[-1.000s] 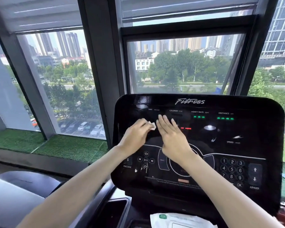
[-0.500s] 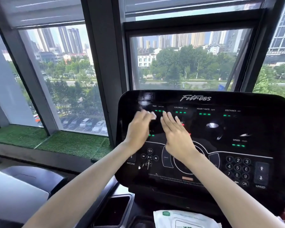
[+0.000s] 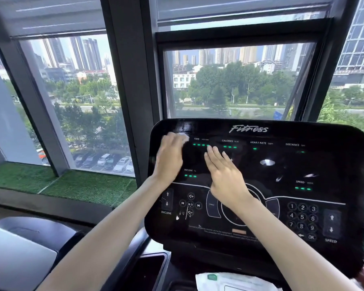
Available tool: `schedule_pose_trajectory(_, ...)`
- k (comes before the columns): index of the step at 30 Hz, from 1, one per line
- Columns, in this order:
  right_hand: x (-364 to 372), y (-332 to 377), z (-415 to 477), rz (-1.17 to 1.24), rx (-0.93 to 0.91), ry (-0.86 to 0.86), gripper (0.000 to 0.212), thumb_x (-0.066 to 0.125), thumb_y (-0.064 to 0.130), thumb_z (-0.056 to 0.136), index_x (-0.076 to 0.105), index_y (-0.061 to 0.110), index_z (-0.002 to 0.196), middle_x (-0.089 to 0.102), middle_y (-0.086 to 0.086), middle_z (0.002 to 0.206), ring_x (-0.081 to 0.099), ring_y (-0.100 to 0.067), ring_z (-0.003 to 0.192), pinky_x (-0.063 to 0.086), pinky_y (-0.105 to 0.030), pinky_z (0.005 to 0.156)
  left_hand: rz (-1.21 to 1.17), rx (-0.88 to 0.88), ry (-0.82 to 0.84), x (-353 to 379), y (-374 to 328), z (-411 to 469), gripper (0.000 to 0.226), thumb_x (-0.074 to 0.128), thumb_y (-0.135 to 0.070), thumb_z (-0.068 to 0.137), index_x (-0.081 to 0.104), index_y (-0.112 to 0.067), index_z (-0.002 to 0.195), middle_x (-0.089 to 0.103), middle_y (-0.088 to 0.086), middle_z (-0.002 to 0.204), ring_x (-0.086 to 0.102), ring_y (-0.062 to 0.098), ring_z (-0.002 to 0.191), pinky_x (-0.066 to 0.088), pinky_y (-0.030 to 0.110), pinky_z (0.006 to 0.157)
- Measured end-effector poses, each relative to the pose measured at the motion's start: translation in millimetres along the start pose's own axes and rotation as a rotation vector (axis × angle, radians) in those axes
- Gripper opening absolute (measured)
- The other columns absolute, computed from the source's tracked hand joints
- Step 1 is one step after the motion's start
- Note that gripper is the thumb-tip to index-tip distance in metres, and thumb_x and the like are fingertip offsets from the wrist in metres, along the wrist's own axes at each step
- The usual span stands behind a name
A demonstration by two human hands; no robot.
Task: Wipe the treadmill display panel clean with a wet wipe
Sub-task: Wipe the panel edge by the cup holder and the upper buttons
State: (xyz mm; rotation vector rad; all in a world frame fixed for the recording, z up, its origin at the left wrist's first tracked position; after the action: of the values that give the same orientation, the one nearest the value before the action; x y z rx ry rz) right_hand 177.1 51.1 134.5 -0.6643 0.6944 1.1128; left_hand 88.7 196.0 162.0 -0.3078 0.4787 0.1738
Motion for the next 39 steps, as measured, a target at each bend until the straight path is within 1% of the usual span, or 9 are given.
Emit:
schedule_pose_trajectory(3, -2.8, -4.1, 0.6, 0.001, -0.005, 0.026, 0.074, 0.068, -0.01, 0.052, 0.053, -0.006, 0.125, 0.047, -0.02, 0.137, 0.045, -0.031, 0.127, 0.035, -0.046, 0.105, -0.025, 0.26, 0.177, 6.5, -6.7, -8.1, 0.019, 0.053, -0.005, 0.093, 0.06, -0.013, 0.109, 0.053, -0.003, 0.097, 0.048, 0.012, 0.089, 0.047, 0.024, 0.074)
schedule_pose_trajectory(7, -8.8, -5.8, -8.0, -0.009, -0.028, 0.074, 0.081, 0.055, -0.003, 0.07, 0.023, 0.002, 0.145, 0.01, -0.012, 0.155, 0.006, -0.022, 0.143, 0.008, -0.039, 0.116, -0.155, -0.425, -0.216, -2.4, 3.7, 5.3, 0.019, 0.045, -0.008, 0.097, 0.061, -0.006, 0.107, 0.053, 0.004, 0.1, 0.052, 0.017, 0.091, 0.048, 0.037, 0.084)
schedule_pose_trajectory(12, -19.7, -24.5, -33.4, 0.053, 0.157, -0.003, 0.087, 0.045, -0.009, 0.07, 0.007, 0.005, 0.148, -0.004, -0.008, 0.156, -0.01, -0.019, 0.143, -0.003, -0.035, 0.116, -0.145, 0.18, 0.144, 15.8, -27.9, -8.8, 0.018, 0.055, -0.002, 0.092, 0.064, -0.008, 0.106, 0.052, -0.004, 0.094, 0.049, 0.01, 0.085, 0.046, 0.017, 0.081)
schedule_pose_trajectory(16, -21.3, -40.6, -56.2, 0.064, 0.24, 0.033, 0.09, 0.049, -0.01, 0.073, -0.002, 0.004, 0.146, -0.012, -0.008, 0.154, -0.014, -0.019, 0.142, -0.004, -0.033, 0.115, -0.204, -0.417, -0.241, 8.8, -6.3, -0.9, 0.017, 0.049, -0.004, 0.095, 0.063, -0.004, 0.104, 0.052, 0.003, 0.096, 0.052, 0.016, 0.086, 0.049, 0.034, 0.08)
schedule_pose_trajectory(21, -20.2, -43.2, -60.3, -0.008, 0.25, 0.123, 0.094, 0.067, -0.002, 0.069, 0.011, -0.003, 0.144, 0.0, -0.015, 0.155, 0.0, -0.025, 0.142, 0.008, -0.04, 0.116, -0.078, 0.209, 0.076, 28.8, -38.7, -14.2, 0.023, 0.059, 0.005, 0.086, 0.064, -0.01, 0.103, 0.055, 0.002, 0.094, 0.053, 0.018, 0.088, 0.052, 0.026, 0.073)
schedule_pose_trajectory(25, -13.4, -42.1, -60.9, -0.082, 0.257, 0.164, 0.108, 0.083, 0.003, 0.048, 0.026, -0.008, 0.139, 0.024, -0.023, 0.15, 0.025, -0.033, 0.138, 0.027, -0.046, 0.11, -0.173, -0.41, -0.276, 13.2, -17.6, -1.3, 0.017, 0.049, -0.002, 0.094, 0.063, -0.004, 0.104, 0.055, 0.01, 0.096, 0.053, 0.022, 0.089, 0.05, 0.037, 0.079)
schedule_pose_trajectory(30, -12.6, -40.7, -60.5, -0.098, 0.265, 0.101, 0.107, 0.082, -0.004, 0.042, 0.032, -0.009, 0.137, 0.028, -0.024, 0.148, 0.028, -0.034, 0.136, 0.03, -0.047, 0.108, -0.098, 0.148, 0.016, 27.1, -37.8, -10.5, 0.017, 0.056, 0.0, 0.09, 0.065, -0.007, 0.103, 0.055, 0.003, 0.093, 0.054, 0.018, 0.086, 0.051, 0.026, 0.078)
schedule_pose_trajectory(35, -9.8, -41.4, -62.7, -0.084, 0.255, 0.081, 0.108, 0.081, -0.005, 0.043, 0.03, -0.008, 0.138, 0.025, -0.023, 0.149, 0.024, -0.033, 0.138, 0.028, -0.046, 0.109, -0.214, -0.611, -0.353, 13.9, -28.2, -0.2, 0.02, 0.046, -0.002, 0.095, 0.062, -0.002, 0.108, 0.051, 0.007, 0.101, 0.055, 0.023, 0.092, 0.05, 0.033, 0.08)
schedule_pose_trajectory(39, -12.1, -42.5, -63.2, -0.08, 0.232, 0.077, 0.106, 0.081, -0.005, 0.046, 0.03, -0.008, 0.138, 0.025, -0.023, 0.149, 0.025, -0.033, 0.137, 0.029, -0.046, 0.109, -0.172, 0.034, 0.099, 30.2, -61.3, -11.4, 0.018, 0.051, -0.003, 0.092, 0.064, -0.006, 0.104, 0.055, 0.006, 0.096, 0.055, 0.019, 0.091, 0.051, 0.029, 0.079)
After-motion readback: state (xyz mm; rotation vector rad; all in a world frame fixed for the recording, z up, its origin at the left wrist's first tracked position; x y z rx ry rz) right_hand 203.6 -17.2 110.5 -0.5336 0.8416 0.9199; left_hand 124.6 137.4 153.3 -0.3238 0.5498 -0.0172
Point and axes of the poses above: each hand's wrist, its own z-axis towards the middle knuckle, its own x-axis out of the palm, y = z × x, the point moved 2 cm from there along z, towards the middle knuckle
